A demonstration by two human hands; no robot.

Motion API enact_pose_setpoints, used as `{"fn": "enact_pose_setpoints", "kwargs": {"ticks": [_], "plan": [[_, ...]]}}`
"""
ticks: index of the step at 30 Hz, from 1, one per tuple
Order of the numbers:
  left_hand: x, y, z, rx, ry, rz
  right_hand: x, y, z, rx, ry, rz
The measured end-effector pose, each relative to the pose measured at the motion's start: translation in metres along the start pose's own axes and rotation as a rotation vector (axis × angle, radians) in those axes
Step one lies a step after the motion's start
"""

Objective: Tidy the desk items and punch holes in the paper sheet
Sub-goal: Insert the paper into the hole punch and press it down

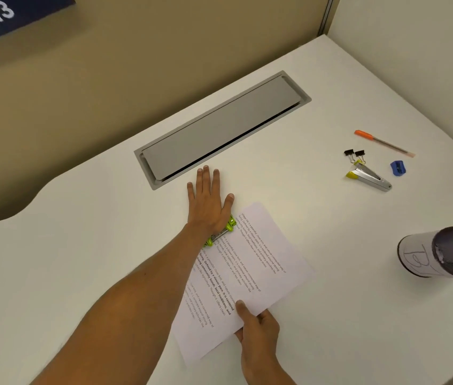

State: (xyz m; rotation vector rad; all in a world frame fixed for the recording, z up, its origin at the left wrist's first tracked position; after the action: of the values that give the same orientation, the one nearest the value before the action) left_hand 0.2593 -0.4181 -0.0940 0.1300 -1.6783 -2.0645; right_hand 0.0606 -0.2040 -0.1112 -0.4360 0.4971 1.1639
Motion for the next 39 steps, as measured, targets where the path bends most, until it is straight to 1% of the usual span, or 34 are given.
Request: {"fn": "enact_pose_setpoints", "kwargs": {"ticks": [4, 12, 18, 25, 29, 33, 39], "plan": [[-0.002, -0.007, -0.005, 0.045, -0.030, -0.053, 0.005, 0.002, -0.008, -0.028, 0.008, 0.006], [-0.002, -0.007, -0.008, 0.059, -0.019, -0.049, 0.022, 0.009, -0.017, 0.067, 0.005, 0.055], [0.000, -0.005, -0.005, 0.003, -0.022, -0.068, 0.015, 0.004, -0.013, 0.056, 0.008, 0.026], [0.007, 0.009, 0.012, -0.061, -0.023, -0.045, 0.007, 0.001, -0.007, 0.077, 0.048, 0.115], [0.018, 0.019, 0.021, -0.019, -0.047, -0.111, 0.004, 0.001, -0.002, 0.103, 0.053, 0.158], [0.024, 0.027, 0.027, 0.014, -0.061, -0.165, 0.001, 0.001, 0.000, 0.131, 0.051, 0.127], [0.026, 0.030, 0.031, 0.018, -0.069, -0.067, -0.001, 0.003, -0.002, 0.119, 0.095, 0.164]]}}
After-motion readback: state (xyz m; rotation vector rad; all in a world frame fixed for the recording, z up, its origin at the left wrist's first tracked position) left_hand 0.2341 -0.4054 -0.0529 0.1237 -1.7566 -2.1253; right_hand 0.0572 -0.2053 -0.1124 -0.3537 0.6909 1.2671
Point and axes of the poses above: each hand's wrist, its own z-axis away from the middle knuckle, its own y-axis out of the back of the hand, x = y × z, the point moved 6 cm from there along -z, towards the middle knuckle, and after that the axes turned 8 degrees about y, right-handed, at the moved point
